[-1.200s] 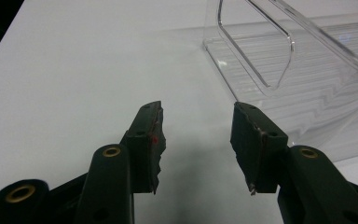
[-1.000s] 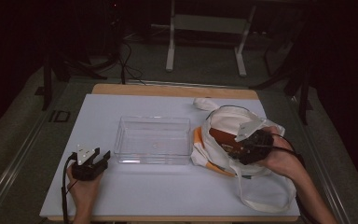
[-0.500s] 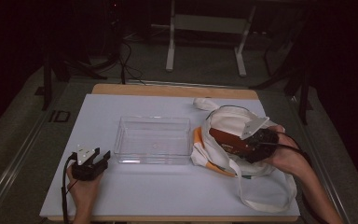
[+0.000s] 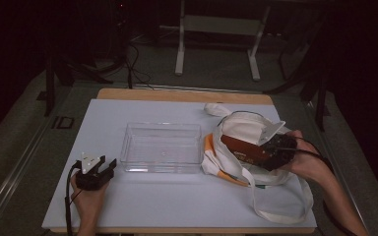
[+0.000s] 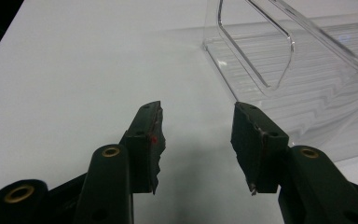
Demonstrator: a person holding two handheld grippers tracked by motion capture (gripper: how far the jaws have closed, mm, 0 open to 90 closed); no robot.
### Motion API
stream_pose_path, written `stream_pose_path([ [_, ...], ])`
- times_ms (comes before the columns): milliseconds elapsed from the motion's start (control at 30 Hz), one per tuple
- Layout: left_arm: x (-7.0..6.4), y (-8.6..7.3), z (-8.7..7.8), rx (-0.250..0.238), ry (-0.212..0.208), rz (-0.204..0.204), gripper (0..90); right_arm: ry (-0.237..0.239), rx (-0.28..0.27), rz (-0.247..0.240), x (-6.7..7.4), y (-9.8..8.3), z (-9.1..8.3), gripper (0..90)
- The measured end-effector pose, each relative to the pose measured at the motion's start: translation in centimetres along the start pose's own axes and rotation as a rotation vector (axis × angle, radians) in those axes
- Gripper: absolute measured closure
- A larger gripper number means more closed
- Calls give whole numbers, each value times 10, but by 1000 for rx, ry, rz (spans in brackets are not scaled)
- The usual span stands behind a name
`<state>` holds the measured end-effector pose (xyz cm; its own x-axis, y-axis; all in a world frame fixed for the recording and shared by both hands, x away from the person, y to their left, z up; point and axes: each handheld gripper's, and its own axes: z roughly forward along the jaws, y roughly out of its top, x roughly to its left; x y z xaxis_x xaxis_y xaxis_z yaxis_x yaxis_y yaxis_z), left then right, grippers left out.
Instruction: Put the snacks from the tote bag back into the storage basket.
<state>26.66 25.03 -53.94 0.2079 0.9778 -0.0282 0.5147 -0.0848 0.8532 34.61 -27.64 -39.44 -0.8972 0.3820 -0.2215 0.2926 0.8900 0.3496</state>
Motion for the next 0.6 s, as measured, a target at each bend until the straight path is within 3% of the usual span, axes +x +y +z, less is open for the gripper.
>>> stream_pose_path([
  [600,0,0,0,1,-1,1,537,13,70,24,-15,-8,9,343],
])
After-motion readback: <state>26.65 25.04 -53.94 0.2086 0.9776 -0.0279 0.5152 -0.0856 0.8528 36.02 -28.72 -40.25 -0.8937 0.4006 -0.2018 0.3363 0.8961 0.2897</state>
